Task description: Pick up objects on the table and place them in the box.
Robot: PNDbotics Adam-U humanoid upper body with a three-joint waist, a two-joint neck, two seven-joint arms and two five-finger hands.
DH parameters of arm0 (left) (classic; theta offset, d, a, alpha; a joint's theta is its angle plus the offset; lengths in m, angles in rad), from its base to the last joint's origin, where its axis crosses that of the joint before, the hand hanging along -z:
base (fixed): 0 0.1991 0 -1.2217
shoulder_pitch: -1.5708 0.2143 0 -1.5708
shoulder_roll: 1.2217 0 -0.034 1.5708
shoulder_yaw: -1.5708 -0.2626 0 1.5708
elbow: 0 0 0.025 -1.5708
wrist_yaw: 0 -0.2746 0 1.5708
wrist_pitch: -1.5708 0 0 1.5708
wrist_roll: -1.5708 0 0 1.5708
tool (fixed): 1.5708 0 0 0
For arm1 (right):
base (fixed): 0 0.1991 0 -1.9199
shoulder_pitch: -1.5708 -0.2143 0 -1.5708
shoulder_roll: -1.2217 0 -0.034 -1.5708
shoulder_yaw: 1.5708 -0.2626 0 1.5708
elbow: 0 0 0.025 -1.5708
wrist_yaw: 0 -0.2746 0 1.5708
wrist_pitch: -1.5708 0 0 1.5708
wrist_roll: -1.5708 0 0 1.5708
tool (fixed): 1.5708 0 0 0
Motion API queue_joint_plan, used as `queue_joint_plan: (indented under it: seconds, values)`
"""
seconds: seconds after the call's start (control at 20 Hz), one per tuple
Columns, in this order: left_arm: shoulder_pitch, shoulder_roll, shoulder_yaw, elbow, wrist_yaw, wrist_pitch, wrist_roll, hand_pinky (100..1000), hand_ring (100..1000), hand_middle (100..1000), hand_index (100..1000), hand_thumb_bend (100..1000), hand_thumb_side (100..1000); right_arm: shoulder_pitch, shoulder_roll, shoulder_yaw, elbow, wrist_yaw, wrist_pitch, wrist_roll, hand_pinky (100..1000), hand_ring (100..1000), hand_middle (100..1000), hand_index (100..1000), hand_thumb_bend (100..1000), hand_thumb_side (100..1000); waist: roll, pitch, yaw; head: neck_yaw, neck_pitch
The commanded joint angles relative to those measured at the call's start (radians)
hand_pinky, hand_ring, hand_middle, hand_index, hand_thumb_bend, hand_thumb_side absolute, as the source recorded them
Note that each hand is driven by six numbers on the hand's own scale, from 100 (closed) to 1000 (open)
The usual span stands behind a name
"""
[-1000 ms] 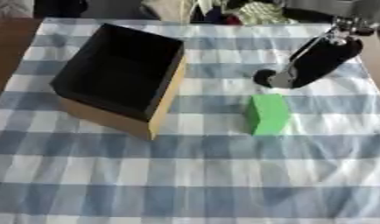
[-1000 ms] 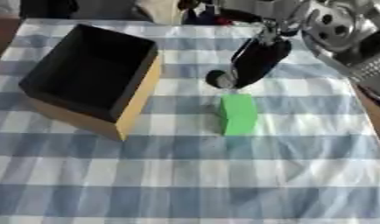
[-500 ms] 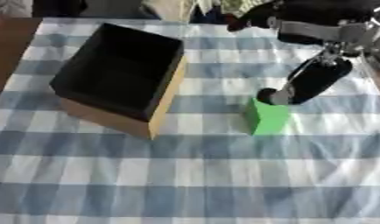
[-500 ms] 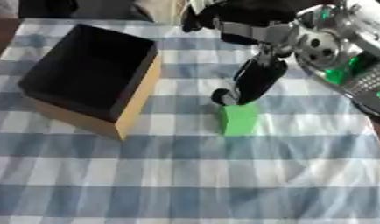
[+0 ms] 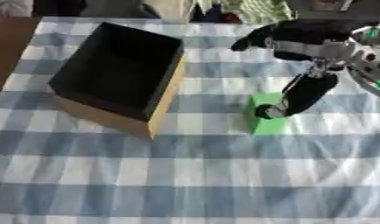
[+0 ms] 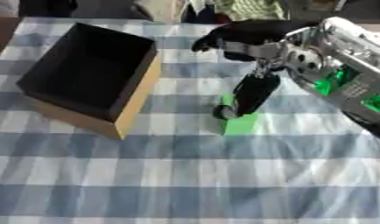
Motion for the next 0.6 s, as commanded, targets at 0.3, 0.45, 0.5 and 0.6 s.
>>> queue_joint_plan:
  seconds: [0.3,0.45,0.5,0.6]
  values:
    - [-0.01,0.019,0.001,-0.014,0.002,-0.001,-0.004,601,738,577,727,288,385,0.011,-0.016,-0.009,0.093,0.023,0.15,0.189,980,1000,914,998,471,267,0.003,-0.015,0.003,-0.005,-0.011]
    - [-0.01,0.018,0.001,-0.014,0.002,-0.001,-0.005,601,738,577,727,282,378,0.02,-0.014,-0.008,0.122,0.015,0.14,0.189,984,1000,919,1000,495,238,0.004,-0.013,0.003,-0.005,-0.01]
    - [-0.01,0.018,0.001,-0.014,0.002,-0.001,-0.006,601,738,577,727,278,373,0.022,-0.014,-0.008,0.129,0.01,0.136,0.189,984,1000,918,1000,497,214,0.004,-0.013,0.003,-0.005,-0.009]
    - [-0.01,0.017,0.001,-0.014,0.002,0.0,-0.007,601,738,577,727,280,375,0.026,-0.015,-0.009,0.139,0.001,0.13,0.189,986,1000,918,1000,494,191,0.004,-0.012,0.003,-0.005,-0.009]
